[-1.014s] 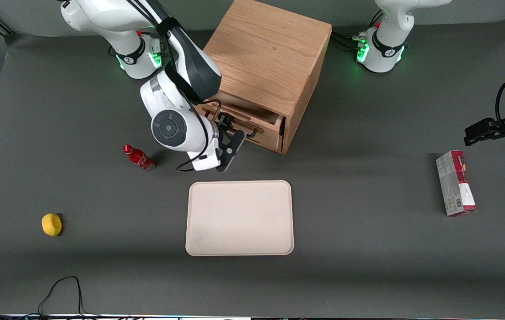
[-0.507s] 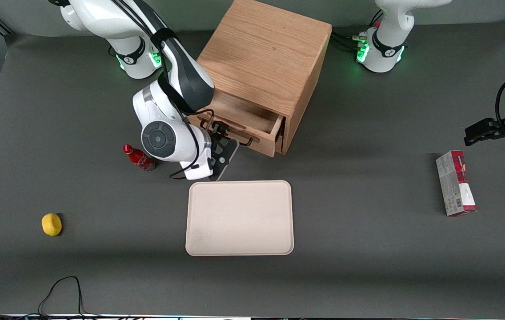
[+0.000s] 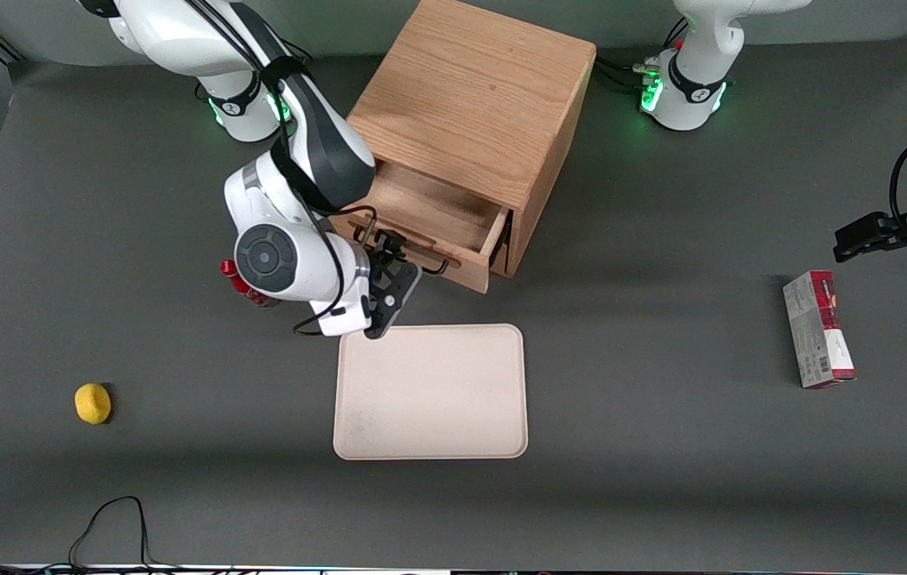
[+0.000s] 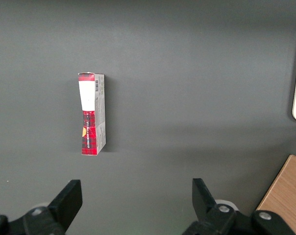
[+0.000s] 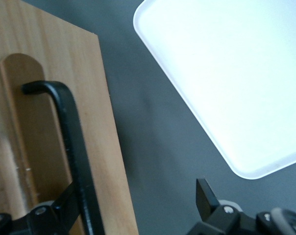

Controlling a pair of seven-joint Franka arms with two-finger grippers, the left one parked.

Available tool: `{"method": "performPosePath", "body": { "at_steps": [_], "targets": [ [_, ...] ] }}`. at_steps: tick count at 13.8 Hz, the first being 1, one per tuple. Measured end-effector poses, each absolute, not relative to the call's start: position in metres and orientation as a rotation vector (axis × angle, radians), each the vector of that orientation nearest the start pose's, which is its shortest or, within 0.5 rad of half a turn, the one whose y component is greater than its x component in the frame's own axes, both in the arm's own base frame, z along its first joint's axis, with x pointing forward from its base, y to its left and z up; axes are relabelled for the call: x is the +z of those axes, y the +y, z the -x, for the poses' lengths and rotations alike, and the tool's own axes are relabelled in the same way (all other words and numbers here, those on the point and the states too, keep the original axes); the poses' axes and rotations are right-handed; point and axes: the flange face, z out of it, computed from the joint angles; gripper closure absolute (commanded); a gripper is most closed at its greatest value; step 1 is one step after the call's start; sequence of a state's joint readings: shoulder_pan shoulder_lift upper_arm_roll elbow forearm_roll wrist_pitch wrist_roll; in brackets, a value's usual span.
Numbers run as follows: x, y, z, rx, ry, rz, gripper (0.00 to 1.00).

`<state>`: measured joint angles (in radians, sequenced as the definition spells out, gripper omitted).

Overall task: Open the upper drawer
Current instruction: 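Pull the upper drawer outward by its handle with the right gripper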

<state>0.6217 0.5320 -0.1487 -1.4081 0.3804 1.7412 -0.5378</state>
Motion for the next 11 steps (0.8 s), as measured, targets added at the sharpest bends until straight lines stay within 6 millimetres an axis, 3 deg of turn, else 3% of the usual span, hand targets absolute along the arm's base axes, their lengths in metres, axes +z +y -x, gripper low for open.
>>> {"method": "performPosePath", "body": {
  "at_steps": [7,11],
  "targets": [
    [0.386,0.350,-0.594,0.252,-1.243,2.547,0.00],
    [0.386,0.334,-0.606,0.238,-1.217,2.558,0.00]
  ]
}}
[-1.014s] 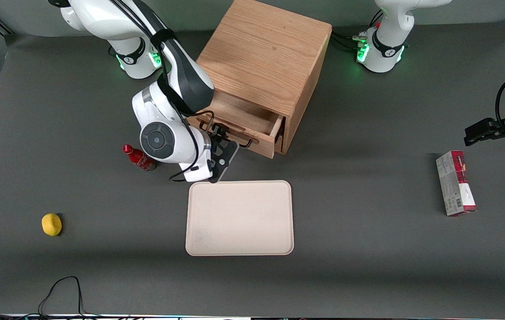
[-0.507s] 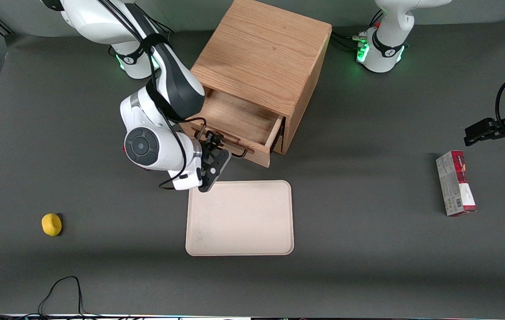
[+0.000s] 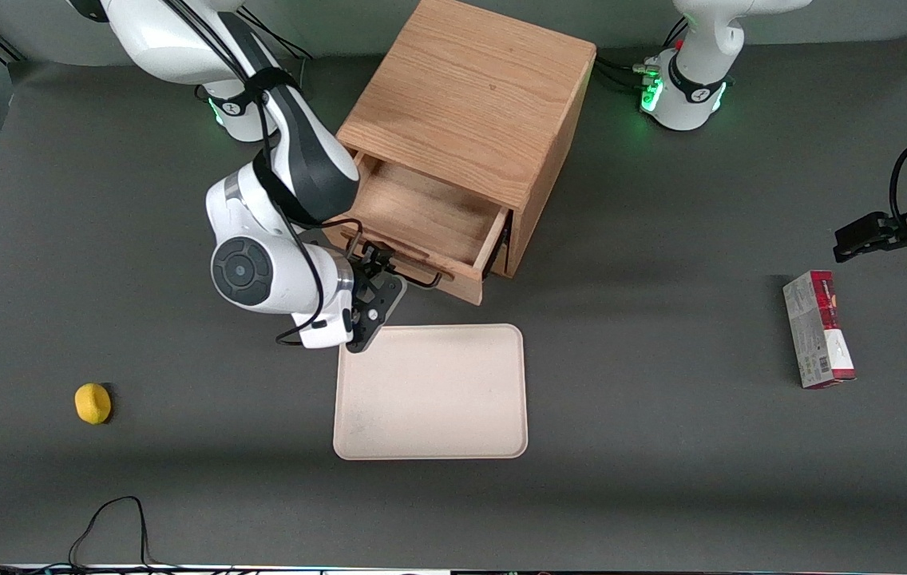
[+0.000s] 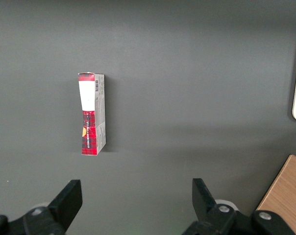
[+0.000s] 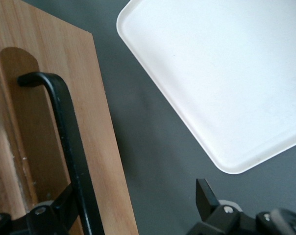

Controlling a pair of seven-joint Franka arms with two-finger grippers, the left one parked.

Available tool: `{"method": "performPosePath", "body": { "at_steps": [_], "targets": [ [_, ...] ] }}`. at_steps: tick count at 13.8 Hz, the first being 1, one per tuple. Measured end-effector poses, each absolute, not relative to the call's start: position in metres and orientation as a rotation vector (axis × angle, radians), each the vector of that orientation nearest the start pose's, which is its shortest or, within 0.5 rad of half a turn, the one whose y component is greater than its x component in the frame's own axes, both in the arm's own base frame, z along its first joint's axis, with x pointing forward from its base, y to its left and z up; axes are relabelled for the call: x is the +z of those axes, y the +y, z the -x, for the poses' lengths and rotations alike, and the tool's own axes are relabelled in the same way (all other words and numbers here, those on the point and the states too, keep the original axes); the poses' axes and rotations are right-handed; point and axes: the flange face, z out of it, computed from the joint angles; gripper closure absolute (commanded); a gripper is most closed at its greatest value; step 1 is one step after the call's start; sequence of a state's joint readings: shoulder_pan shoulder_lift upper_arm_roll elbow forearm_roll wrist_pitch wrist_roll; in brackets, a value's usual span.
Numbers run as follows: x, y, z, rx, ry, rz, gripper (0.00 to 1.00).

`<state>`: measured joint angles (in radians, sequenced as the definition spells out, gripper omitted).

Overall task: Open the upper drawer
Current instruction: 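Pull the upper drawer outward by its handle with the right gripper, then keep pulling the drawer handle further out with the right gripper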

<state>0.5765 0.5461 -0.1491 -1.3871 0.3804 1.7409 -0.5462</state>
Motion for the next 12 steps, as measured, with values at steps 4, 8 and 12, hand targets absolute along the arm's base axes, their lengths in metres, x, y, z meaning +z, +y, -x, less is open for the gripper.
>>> {"method": "performPosePath", "body": {
  "at_steps": [4,8,12],
  "targets": [
    [0.385,0.316,-0.620,0.222,-1.192,2.569,0.00],
    [0.387,0.316,-0.626,0.204,-1.195,2.572,0.00],
    [0.389,0.319,-0.630,0.189,-1.200,2.572,0.00]
  ]
}}
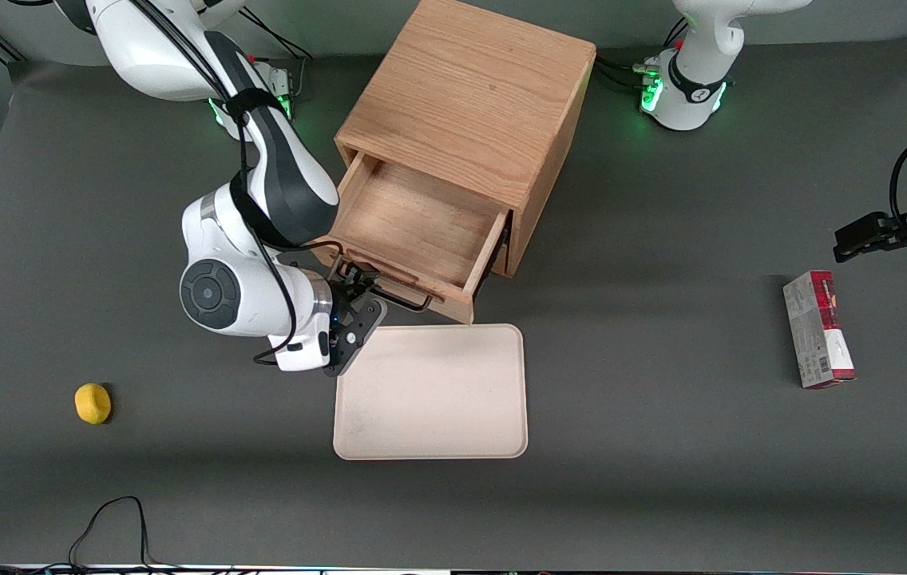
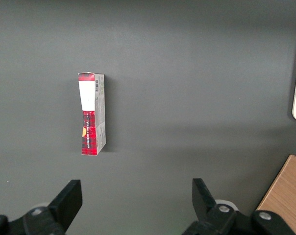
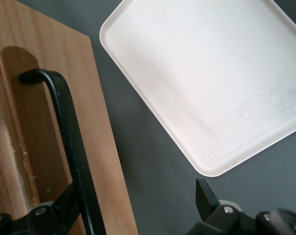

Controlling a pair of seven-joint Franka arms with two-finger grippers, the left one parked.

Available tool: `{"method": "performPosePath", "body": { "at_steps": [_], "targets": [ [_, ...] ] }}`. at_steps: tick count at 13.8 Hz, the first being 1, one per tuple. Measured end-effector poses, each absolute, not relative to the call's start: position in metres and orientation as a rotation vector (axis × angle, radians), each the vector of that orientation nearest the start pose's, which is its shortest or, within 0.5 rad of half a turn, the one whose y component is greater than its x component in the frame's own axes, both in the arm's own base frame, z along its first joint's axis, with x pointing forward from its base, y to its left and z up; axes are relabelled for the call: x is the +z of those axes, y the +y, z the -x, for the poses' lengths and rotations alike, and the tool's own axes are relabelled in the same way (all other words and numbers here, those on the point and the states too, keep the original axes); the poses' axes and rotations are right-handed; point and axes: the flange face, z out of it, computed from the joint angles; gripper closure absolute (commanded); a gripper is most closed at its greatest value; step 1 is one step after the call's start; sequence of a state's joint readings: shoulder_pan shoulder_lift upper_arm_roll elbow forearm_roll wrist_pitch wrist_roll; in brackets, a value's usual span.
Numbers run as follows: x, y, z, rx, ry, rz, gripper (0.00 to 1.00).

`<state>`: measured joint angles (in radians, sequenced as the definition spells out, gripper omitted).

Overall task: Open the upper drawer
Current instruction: 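Keep pulling the drawer handle further out with the right gripper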

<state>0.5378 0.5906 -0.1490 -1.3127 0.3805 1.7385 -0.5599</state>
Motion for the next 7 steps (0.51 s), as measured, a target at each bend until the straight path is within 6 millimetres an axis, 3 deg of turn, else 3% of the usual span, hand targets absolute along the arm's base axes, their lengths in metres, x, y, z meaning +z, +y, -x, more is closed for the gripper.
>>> {"method": "performPosePath", "body": {
  "at_steps": [7],
  "targets": [
    [0.386,0.318,-0.644,0.168,-1.196,2.579,0.00]
  ]
}}
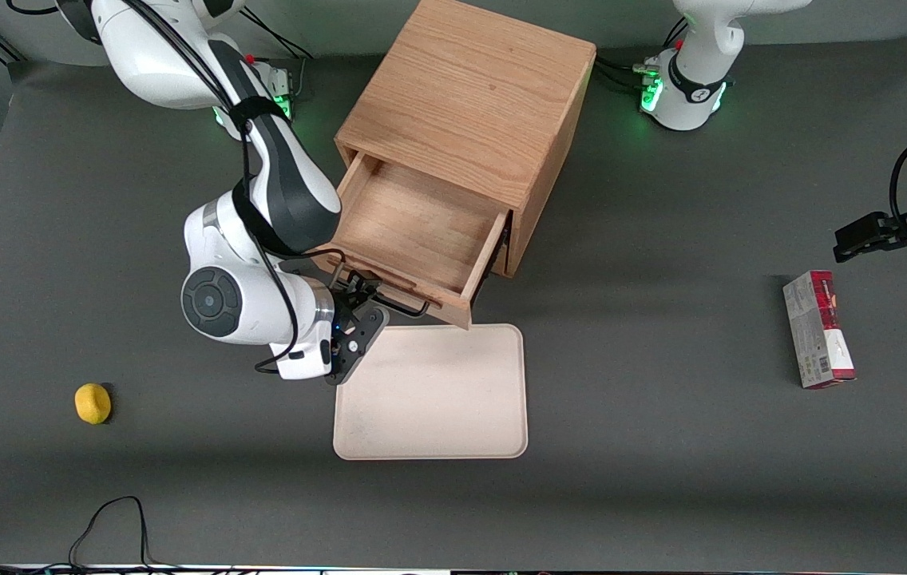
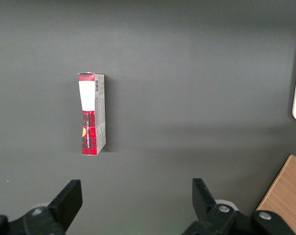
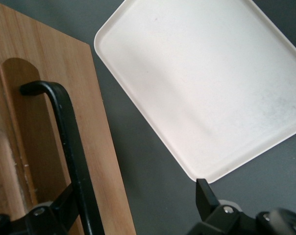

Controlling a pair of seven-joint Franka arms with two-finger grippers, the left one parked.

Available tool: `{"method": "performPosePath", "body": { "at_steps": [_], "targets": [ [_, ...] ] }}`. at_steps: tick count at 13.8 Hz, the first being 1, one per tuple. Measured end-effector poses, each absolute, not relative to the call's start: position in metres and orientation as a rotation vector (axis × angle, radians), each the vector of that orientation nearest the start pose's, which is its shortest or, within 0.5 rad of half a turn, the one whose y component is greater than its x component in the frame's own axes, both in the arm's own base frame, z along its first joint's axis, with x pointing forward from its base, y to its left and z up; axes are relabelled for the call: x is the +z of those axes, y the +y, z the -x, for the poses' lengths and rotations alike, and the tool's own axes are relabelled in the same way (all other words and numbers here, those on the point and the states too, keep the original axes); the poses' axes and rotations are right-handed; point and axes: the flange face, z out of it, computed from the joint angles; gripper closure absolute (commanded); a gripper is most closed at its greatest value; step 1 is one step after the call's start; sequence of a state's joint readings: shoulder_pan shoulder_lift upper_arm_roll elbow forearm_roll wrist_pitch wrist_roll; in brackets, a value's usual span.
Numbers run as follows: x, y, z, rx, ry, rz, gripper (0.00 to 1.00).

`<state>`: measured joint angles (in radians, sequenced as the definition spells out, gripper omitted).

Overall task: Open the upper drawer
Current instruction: 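Keep pulling the drawer handle further out with the right gripper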

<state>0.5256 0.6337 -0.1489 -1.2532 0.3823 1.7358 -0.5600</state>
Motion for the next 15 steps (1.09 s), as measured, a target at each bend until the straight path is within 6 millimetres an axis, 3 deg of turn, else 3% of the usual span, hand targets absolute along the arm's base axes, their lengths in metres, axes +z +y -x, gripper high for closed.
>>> {"method": "performPosePath", "body": {
  "at_steps": [15],
  "targets": [
    [0.376,0.286,-0.670,0.144,-1.135,2.591,0.00]
  ]
}}
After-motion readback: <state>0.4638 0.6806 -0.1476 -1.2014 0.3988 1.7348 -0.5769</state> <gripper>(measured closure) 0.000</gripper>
